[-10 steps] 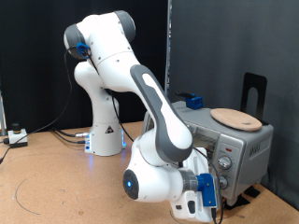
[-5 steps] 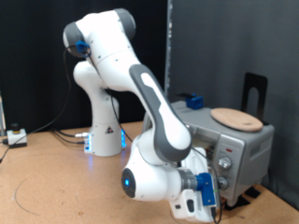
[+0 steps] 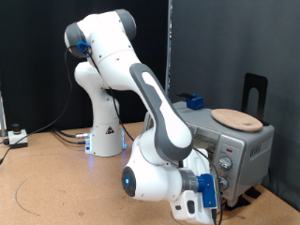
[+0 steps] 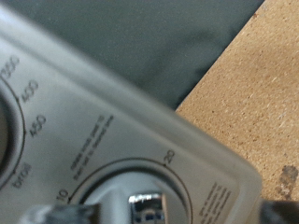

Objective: Make a piece of toast with the oven

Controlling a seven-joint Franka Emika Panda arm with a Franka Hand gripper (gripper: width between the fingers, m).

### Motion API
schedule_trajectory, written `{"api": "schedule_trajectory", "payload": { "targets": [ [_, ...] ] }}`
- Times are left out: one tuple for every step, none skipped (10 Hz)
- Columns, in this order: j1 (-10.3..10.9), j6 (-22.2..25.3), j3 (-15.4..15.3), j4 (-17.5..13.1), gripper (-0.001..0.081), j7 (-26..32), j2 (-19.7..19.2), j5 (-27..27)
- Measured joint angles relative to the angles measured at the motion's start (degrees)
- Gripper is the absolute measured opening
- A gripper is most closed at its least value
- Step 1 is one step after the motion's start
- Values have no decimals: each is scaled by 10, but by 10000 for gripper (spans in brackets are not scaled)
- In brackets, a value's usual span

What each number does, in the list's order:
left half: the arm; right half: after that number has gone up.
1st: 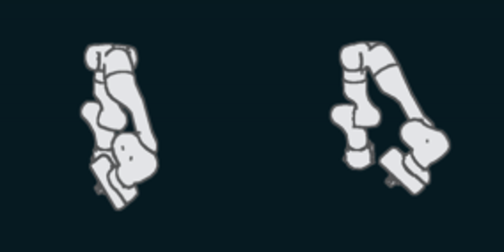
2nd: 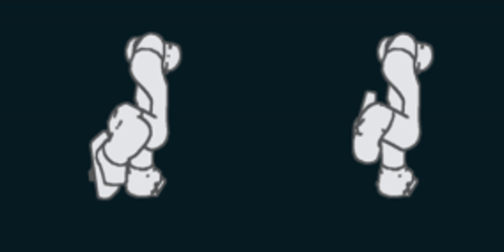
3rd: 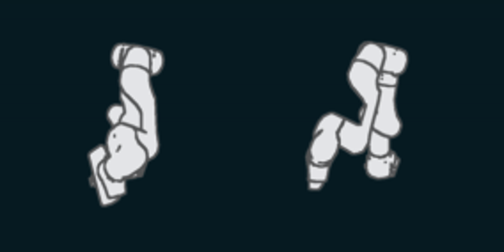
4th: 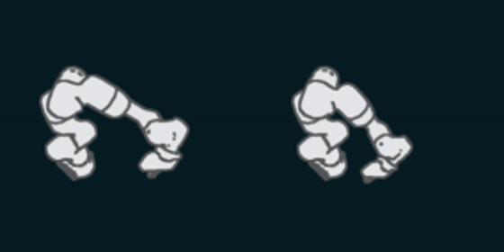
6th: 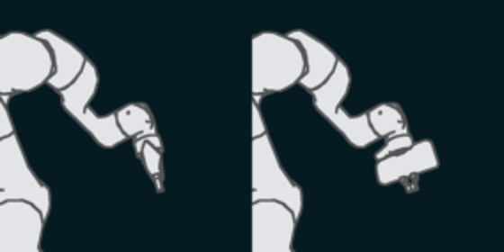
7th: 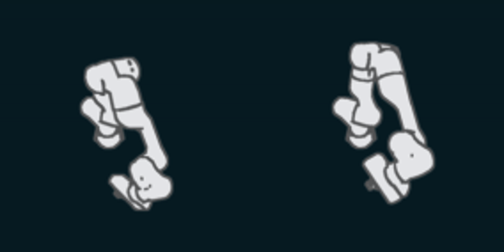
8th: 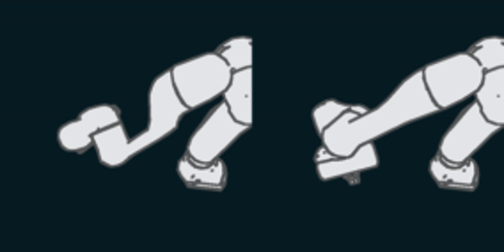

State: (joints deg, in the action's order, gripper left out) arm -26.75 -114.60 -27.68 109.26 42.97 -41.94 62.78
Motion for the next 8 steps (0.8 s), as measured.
{"api": "schedule_trajectory", "payload": {
  "targets": [
    [0, 0, 1, -5, 323, -10, 0, 0],
    [-1, 2, 3, -11, 525, -28, 0, -1],
    [-5, 11, 6, -18, 525, -55, 1, -2],
    [-11, 32, 13, -25, 662, -94, 2, -8],
    [-18, 65, 23, -34, 777, -152, 5, -25],
    [-25, 102, 36, -42, 777, -210, 8, -51],
    [-30, 138, 48, -50, 800, -255, 15, -76],
    [-38, 169, 58, -56, 800, -288, 20, -93]
  ]
}}
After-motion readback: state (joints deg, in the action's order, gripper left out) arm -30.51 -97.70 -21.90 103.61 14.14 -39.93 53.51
